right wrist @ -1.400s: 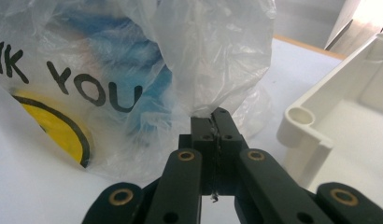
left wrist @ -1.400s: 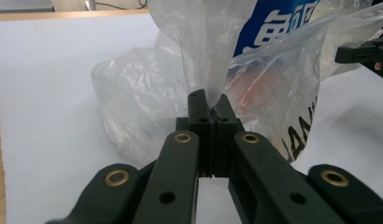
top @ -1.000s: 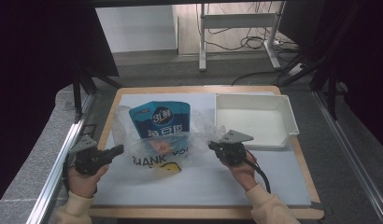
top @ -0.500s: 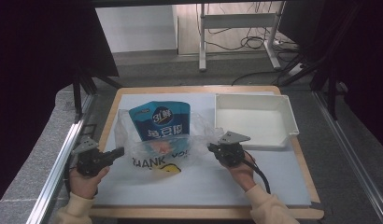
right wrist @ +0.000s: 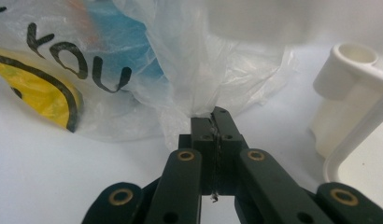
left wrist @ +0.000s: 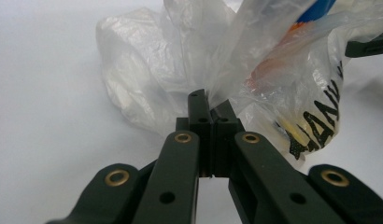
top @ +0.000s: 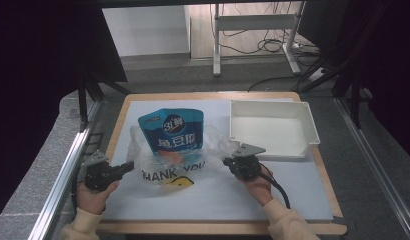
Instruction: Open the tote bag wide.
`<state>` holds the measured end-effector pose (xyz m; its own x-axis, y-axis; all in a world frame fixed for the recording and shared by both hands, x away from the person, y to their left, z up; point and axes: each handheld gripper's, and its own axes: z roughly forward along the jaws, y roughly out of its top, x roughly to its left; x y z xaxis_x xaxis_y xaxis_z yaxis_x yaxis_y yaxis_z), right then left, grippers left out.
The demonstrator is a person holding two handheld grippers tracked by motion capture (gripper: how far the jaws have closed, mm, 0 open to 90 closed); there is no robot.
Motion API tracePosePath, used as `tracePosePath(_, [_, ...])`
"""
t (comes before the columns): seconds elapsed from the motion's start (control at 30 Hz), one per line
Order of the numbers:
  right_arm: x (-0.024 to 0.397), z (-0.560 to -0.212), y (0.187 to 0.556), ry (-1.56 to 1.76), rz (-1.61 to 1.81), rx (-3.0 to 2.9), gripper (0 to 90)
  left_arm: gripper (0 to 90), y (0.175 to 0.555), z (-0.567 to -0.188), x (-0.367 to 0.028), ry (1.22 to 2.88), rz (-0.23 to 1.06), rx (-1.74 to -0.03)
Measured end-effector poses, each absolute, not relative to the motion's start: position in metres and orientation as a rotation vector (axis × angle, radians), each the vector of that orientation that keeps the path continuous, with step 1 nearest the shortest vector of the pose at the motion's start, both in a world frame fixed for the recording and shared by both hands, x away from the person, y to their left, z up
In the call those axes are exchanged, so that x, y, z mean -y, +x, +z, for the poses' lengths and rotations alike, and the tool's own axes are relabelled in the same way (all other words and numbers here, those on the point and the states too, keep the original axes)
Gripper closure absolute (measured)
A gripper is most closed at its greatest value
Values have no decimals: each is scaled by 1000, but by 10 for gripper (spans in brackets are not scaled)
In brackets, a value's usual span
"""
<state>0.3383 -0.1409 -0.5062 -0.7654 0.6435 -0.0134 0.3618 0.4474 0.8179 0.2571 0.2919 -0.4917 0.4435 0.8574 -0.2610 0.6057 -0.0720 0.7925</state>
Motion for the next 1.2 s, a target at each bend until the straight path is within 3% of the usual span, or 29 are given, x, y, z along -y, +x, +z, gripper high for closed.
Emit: tracePosePath(1.2, [136,-533,343,849,1048,-2484,886,899,272,-540,-276,1928,297,-1335])
